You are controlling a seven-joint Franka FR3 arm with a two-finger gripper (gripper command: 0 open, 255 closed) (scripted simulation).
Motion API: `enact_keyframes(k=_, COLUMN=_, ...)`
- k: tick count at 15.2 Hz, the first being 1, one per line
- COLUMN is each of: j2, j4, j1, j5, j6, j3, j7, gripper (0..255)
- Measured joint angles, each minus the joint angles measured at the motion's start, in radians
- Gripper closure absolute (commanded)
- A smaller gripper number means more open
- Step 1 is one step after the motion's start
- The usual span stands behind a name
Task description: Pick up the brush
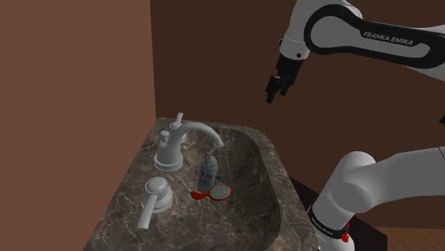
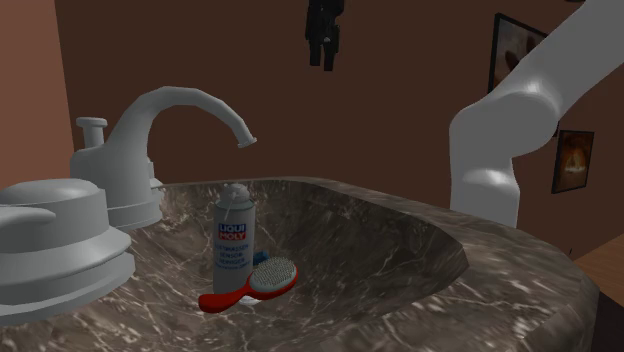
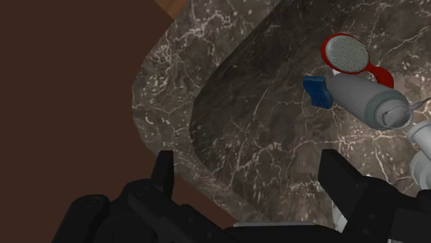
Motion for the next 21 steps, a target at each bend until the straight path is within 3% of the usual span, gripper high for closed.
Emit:
enact_keyframes(k=3, j2=0.001, j4=-0.036, j1=0.010, j5=0.010, j6=0.037, j3=-0.007, j7=-0.011, gripper=0)
enact_keyframes(k=11, j2=0.040, j4=-0.242, j1=0.081, j5=0.083, j6=0.285, j3=-0.039, j7=-0.083, gripper=0)
enact_keyframes(k=21, j2=0.232, j4=-0.411, j1=0.201, j5=0.207, j6=0.645, j3=-0.076, j7=-0.219, gripper=0)
